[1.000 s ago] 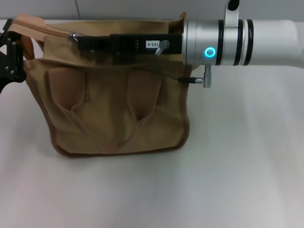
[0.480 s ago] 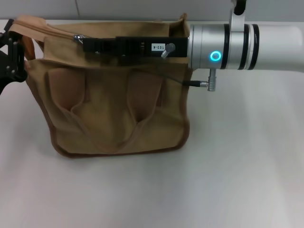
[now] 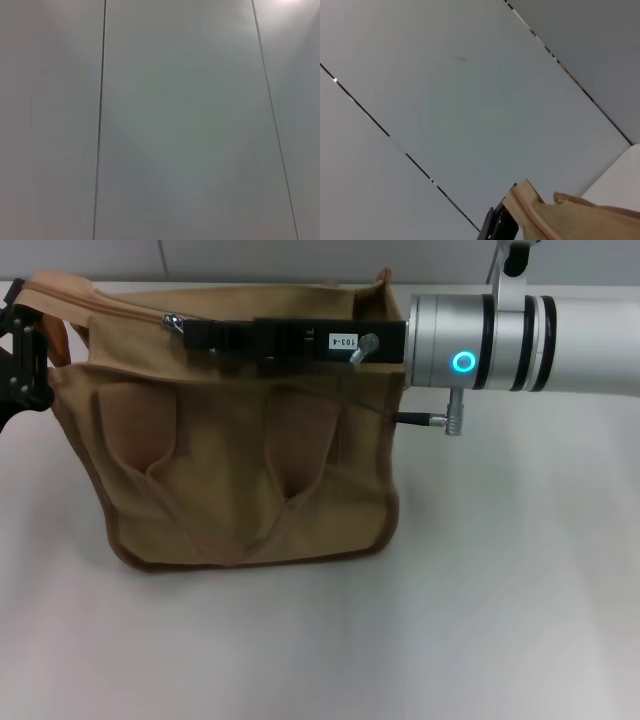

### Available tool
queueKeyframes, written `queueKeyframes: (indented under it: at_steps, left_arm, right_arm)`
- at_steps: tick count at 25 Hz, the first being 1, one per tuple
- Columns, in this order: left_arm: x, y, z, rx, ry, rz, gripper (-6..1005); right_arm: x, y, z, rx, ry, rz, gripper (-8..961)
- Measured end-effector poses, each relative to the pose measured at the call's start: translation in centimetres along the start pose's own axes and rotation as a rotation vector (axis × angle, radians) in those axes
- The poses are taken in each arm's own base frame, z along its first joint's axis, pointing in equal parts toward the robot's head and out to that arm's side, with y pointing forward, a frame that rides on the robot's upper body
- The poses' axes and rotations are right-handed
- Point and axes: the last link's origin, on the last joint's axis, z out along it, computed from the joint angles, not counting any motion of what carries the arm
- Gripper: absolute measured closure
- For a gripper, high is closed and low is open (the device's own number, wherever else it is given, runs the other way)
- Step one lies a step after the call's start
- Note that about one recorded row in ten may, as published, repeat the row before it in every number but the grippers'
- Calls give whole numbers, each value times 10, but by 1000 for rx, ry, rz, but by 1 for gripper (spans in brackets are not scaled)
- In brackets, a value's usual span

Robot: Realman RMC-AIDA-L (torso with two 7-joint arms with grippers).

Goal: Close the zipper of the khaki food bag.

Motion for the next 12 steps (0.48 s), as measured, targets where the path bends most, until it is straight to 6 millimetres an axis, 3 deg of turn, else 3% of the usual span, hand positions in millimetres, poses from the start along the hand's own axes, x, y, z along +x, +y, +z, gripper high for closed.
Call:
queueKeyframes:
  at_steps: [12]
  left_arm:
    - [0,-1,-1,1,-2,3,962]
  right_arm:
    - [3,-2,-6,6,-9,-1,944]
